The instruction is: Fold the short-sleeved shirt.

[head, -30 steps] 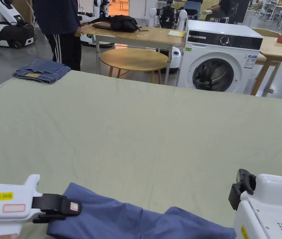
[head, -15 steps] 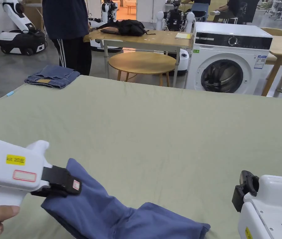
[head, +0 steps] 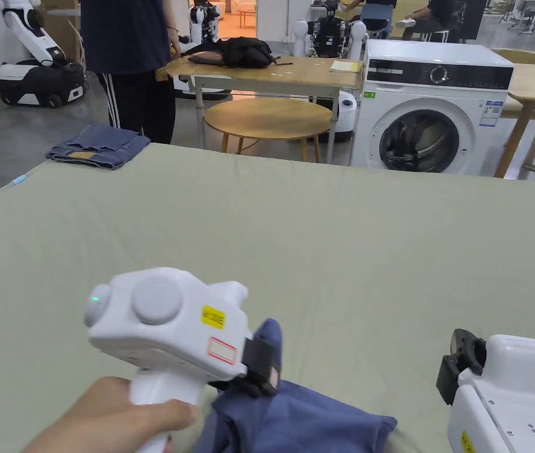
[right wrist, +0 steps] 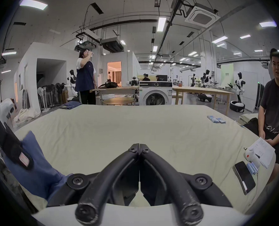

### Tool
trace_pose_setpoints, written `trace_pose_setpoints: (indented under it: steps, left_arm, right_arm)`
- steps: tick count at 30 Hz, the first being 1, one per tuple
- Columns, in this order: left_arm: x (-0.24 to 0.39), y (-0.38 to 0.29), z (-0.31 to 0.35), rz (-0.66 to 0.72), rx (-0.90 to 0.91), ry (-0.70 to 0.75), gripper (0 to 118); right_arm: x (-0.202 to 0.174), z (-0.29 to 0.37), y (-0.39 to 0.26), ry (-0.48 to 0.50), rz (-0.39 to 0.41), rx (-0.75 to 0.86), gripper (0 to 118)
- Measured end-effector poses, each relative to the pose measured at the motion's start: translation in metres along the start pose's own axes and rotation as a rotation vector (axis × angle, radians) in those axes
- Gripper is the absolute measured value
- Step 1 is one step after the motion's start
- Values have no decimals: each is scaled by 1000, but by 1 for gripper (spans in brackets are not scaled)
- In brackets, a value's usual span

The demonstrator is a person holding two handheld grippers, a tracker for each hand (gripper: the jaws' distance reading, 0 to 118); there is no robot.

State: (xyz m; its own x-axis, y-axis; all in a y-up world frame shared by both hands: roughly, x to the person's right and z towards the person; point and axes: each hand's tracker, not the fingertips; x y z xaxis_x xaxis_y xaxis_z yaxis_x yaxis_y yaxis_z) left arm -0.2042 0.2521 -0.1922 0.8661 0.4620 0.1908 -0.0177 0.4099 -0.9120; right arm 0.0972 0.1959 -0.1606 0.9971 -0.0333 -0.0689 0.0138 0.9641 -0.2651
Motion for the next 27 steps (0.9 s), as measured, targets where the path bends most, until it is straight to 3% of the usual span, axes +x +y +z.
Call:
trace_pose_setpoints:
  steps: [6,9,10,13,15,18,25,26,27]
  left_arm:
    - [31,4,-91,-38,-108,-23,2]
    - [34,-3,-127,-50,-178,40,3]
    - [31,-5,-138,-49,-179,49,8]
    - [20,-11,-143,27,-182,-19,37]
    - [16,-11,-136,78,-173,-83,40]
    - [20,-10,-108,50,-149,-110,48]
    - [6,-5,-51,97,46,-326,47]
    - [3,-5,-57,95,40,-314,41]
    - [-1,-6,-66,94,28,-307,23]
  right_arm:
    - [7,0,-1,-14,-7,-14,0]
    - [12,0,-1,-22,-9,-23,0]
    - [13,0,-1,-24,-10,-24,0]
    - [17,1,-1,-33,-11,-26,0]
    - [18,2,0,-38,-12,-27,0]
    - [21,2,0,-42,-15,-29,0]
    - [22,2,0,-41,-28,-32,0]
    - [22,2,0,-41,-27,-30,0]
    - [21,1,-1,-40,-28,-29,0]
